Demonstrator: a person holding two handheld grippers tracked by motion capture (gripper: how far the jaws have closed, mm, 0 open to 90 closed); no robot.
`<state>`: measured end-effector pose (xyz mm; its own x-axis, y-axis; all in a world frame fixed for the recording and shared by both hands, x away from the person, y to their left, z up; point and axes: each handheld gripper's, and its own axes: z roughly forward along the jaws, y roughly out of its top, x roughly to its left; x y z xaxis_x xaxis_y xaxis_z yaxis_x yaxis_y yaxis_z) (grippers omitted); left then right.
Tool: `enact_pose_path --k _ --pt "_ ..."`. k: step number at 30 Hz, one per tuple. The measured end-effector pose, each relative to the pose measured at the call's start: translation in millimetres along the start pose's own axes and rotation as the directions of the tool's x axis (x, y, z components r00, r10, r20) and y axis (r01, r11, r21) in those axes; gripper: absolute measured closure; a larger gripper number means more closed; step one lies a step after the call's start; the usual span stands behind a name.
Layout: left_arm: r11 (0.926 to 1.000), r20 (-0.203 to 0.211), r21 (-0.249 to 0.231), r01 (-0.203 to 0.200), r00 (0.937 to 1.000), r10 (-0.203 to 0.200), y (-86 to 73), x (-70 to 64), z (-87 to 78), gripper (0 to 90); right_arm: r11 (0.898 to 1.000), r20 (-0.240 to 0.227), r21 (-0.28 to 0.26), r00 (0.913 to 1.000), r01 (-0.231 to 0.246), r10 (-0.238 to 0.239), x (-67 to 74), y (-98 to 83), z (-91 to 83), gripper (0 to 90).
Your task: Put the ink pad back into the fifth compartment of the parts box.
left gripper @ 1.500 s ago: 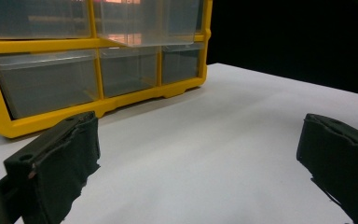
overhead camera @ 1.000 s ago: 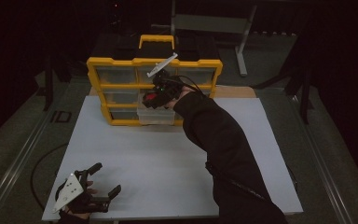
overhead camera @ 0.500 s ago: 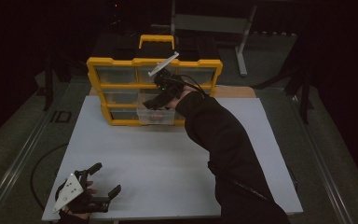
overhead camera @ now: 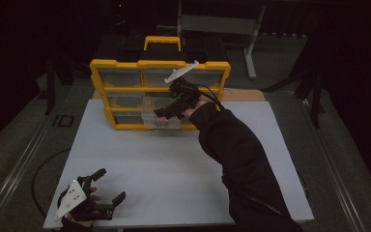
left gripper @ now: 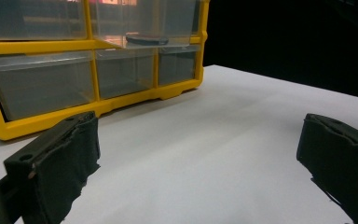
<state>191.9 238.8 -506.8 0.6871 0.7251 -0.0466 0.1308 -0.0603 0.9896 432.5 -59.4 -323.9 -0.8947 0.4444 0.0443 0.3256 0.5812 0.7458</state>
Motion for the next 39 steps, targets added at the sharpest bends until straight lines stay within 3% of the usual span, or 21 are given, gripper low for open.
enact_pose_path --k 5,11,21,39 --pt "1.0 0.001 0.0 0.001 1.0 -0.001 0.1 -0.1 0.1 0.0 1.0 0.006 -0.009 1.0 -0.007 0.007 0.3 -6.7 -3.4 9.0" --pt "1.0 0.002 -0.005 0.0 1.0 0.0 0.5 -0.7 0.7 0.0 1.0 0.058 -0.023 0.9983 0.003 -0.002 0.3 -16.6 -11.4 9.1" --pt "1.0 -0.004 0.0 -0.001 1.0 0.001 0.5 -0.7 0.7 0.0 0.999 0.097 -0.052 0.9952 -0.009 0.014 -3.2 -34.6 -36.4 9.1" --pt "1.0 -0.005 0.006 -0.004 1.0 0.004 0.3 -1.1 1.9 0.0 0.998 0.106 -0.043 0.993 -0.048 0.053 -12.2 -84.0 -50.0 9.1"
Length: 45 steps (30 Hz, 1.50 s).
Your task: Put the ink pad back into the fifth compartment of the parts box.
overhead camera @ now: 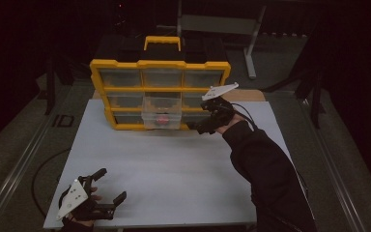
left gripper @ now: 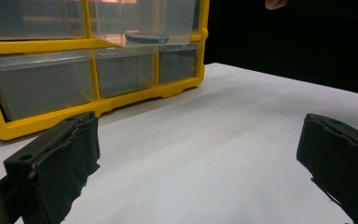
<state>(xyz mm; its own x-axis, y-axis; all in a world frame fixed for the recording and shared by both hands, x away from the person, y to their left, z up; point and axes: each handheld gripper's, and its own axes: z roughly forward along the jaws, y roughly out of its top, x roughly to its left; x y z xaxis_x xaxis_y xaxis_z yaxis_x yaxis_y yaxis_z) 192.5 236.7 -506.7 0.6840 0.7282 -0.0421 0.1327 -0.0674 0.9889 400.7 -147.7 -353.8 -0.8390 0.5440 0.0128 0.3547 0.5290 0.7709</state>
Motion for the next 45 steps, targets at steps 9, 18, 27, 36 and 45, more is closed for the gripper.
enact_pose_path --k 9,18,27,36,45 --pt "1.0 0.0 0.002 -0.003 1.0 0.003 0.0 0.1 0.4 0.0 1.0 -0.006 0.007 0.9999 -0.009 0.009 -1.2 -22.0 -2.4 9.2" --pt "1.0 0.002 0.002 -0.003 1.0 0.003 0.0 -0.1 0.6 0.0 1.0 -0.015 0.001 0.9999 -0.008 0.008 0.0 -50.2 -2.9 9.2" --pt "1.0 0.0 0.003 -0.004 1.0 0.004 0.1 -0.4 0.8 0.0 1.0 -0.027 -0.022 0.9996 -0.009 0.008 3.4 -81.1 -0.8 9.2" --pt "1.0 -0.001 0.002 -0.004 1.0 0.004 0.2 -0.7 0.7 0.0 0.998 -0.03 -0.057 0.9993 -0.022 0.02 7.1 -113.1 -0.5 9.2" --pt "1.0 -0.002 0.003 -0.004 1.0 0.004 0.4 -1.0 1.0 0.0 0.997 -0.022 -0.069 0.9992 -0.035 0.034 11.4 -141.2 -4.5 9.2"
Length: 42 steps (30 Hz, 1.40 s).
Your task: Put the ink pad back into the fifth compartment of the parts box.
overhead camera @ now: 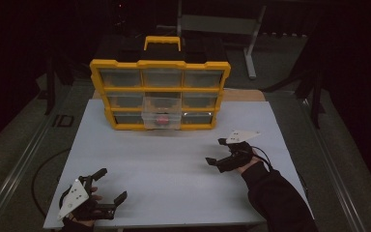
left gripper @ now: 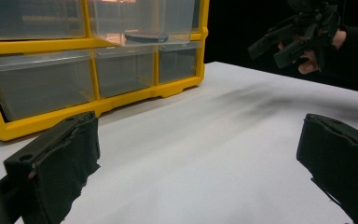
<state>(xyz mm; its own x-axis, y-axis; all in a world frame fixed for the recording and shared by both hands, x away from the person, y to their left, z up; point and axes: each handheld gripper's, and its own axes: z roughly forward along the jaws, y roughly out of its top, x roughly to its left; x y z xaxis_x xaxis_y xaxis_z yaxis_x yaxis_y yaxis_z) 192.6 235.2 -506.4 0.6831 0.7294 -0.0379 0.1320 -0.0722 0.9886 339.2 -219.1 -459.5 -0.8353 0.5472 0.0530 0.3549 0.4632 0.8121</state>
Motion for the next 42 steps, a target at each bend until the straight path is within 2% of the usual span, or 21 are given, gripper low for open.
enact_pose_path --k 5,8,22,26,31,35,42 --pt "1.0 -0.001 0.0 0.0 1.0 0.0 0.0 0.1 -0.1 0.0 1.0 0.023 -0.021 0.9996 -0.017 0.017 1.5 -12.9 -4.1 9.2" --pt "1.0 -0.001 0.001 -0.001 1.0 0.001 0.1 -0.1 -0.1 0.0 0.999 0.02 -0.028 0.9993 -0.03 0.031 1.0 -20.0 -6.4 9.2" --pt "1.0 -0.001 0.002 0.001 1.0 -0.001 0.0 0.0 0.3 0.0 0.998 0.04 -0.046 0.9982 -0.042 0.044 9.1 -49.1 -22.9 9.2" --pt "1.0 -0.001 0.004 -0.003 1.0 0.003 0.1 -0.3 0.5 0.0 0.995 0.074 -0.083 0.9958 -0.048 0.054 16.1 -60.2 -31.8 9.2" --pt "1.0 -0.001 0.003 -0.002 1.0 0.002 0.1 -0.1 0.7 0.0 0.993 0.083 -0.096 0.994 -0.062 0.071 16.5 -69.6 -37.7 9.2" --pt "1.0 -0.001 0.004 -0.003 1.0 0.003 0.2 -0.2 0.8 0.0 0.989 0.085 -0.116 0.9911 -0.092 0.102 15.7 -79.3 -46.2 9.2" --pt "1.0 0.0 0.003 -0.001 1.0 0.001 0.2 0.0 0.9 0.0 0.986 0.089 -0.125 0.9886 -0.11 0.121 14.3 -88.6 -52.1 9.2"
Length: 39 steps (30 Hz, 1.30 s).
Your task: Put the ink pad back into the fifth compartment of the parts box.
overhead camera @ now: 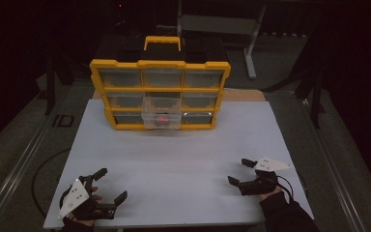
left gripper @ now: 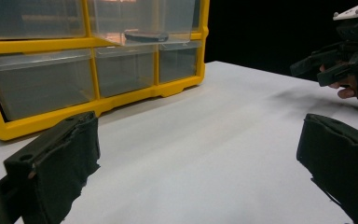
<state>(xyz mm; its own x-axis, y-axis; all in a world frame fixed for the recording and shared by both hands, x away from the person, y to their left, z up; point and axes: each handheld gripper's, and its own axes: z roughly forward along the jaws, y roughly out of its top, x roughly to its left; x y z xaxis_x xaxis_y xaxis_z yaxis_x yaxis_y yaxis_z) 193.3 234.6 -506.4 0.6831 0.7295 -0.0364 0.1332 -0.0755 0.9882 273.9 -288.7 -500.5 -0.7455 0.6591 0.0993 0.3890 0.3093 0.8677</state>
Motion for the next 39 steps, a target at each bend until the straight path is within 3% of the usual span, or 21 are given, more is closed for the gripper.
enact_pose_path --k 4,10,16,31,39 --pt "1.0 0.0 0.0 0.001 1.0 -0.001 -0.1 0.1 0.0 0.0 1.0 0.012 -0.006 0.9999 -0.003 0.003 -0.2 -2.7 -3.4 9.2" --pt "1.0 0.001 0.001 0.002 1.0 -0.002 -0.3 0.4 0.3 0.0 0.999 -0.016 -0.03 0.9998 -0.011 0.01 -0.9 -8.9 -7.8 9.2" --pt "1.0 0.002 0.006 0.0 1.0 0.0 -0.6 0.3 0.7 0.0 1.0 0.003 -0.02 1.0 0.0 0.0 -1.5 -13.6 -2.8 9.2" --pt "1.0 0.006 0.009 0.001 1.0 -0.001 -0.9 -0.4 1.5 0.0 0.995 0.035 -0.05 0.9955 0.09 -0.088 5.5 -12.7 6.7 9.2" --pt "0.9999 0.007 0.01 0.001 1.0 -0.001 -0.9 -0.6 1.8 0.0 0.992 0.062 -0.028 0.9906 0.124 -0.122 8.6 -13.1 7.8 9.1"
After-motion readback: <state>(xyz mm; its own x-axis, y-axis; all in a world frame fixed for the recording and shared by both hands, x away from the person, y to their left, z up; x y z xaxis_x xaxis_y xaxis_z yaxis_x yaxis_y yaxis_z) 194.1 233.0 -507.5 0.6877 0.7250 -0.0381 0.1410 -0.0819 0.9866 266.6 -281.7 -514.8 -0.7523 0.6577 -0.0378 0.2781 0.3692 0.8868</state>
